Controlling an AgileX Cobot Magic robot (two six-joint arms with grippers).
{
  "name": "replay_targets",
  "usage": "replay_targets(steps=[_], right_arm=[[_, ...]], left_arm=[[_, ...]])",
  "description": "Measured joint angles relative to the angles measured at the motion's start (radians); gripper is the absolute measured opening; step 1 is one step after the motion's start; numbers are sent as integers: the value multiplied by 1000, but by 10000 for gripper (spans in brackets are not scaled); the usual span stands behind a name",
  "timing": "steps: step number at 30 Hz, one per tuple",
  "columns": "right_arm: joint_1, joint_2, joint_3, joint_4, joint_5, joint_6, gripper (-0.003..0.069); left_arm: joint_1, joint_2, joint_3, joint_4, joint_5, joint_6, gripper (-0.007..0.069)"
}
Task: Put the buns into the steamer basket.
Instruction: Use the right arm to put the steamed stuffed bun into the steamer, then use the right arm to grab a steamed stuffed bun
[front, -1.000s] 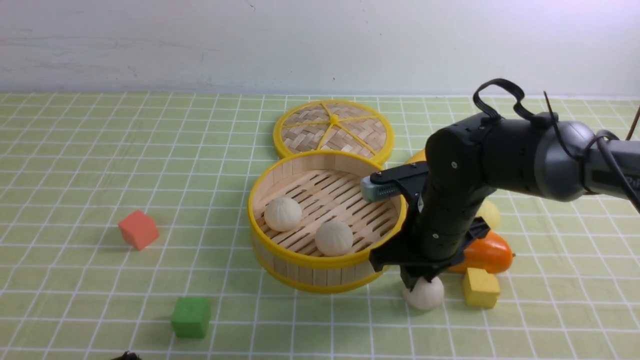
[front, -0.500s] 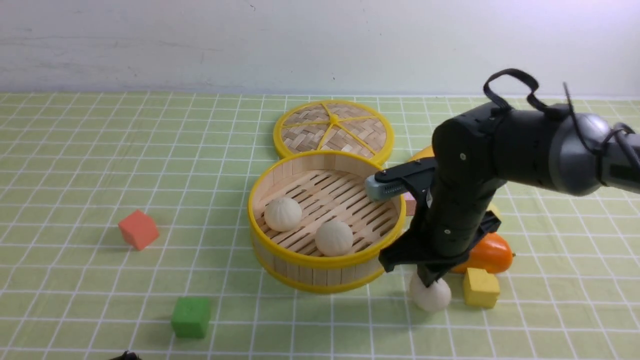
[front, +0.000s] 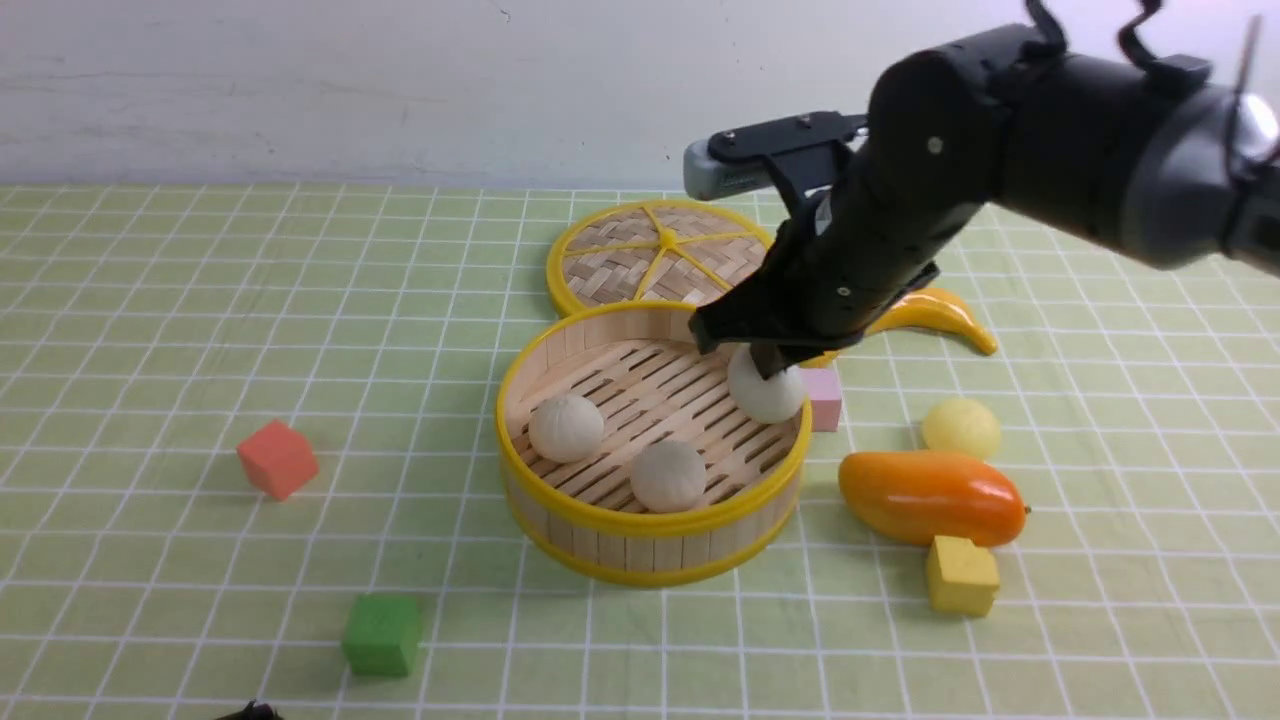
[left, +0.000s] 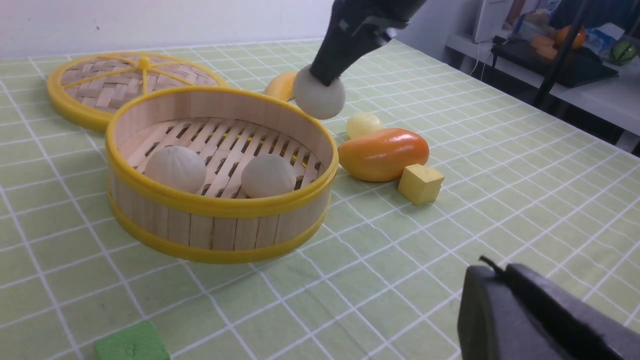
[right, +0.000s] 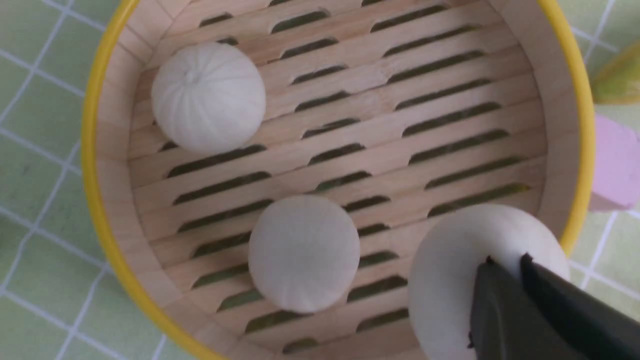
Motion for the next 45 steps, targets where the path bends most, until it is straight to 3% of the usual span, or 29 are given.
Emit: replay_targets(steps=[10,13,19,23,28,29,31,35,38,45], right_arm=[[0,158,-72,-11,22,-2,44],[0,176,-73,-11,13,5,108],[0,149,-124,-10,67,63,400],[-1,50,-178,-26,150,48,486],[-63,-81,-174,-135,235,71,421],[-119,-105,-140,-152,268,106,360],[-193,-110,-68,-138,285,133,292],[-278,-79,66,-60,227,140,223],[-300,-38,122,-8,157,137,227],[-308,25,126,-13,23,136,281]], left_arm=[[0,0,0,0,-4,0,32],[0,0,0,0,-4,0,36],[0,0,0,6,-6,0,39],[0,0,0,7,-5,-1,41],[0,0,0,8,-2,-1,46],[0,0,0,8,-2,-1,48],[0,0,0,8,-2,-1,50],[0,0,0,9,-2,-1,50],[0,0,0,9,-2,-1,55],[0,0,0,9,-3,-1,57]])
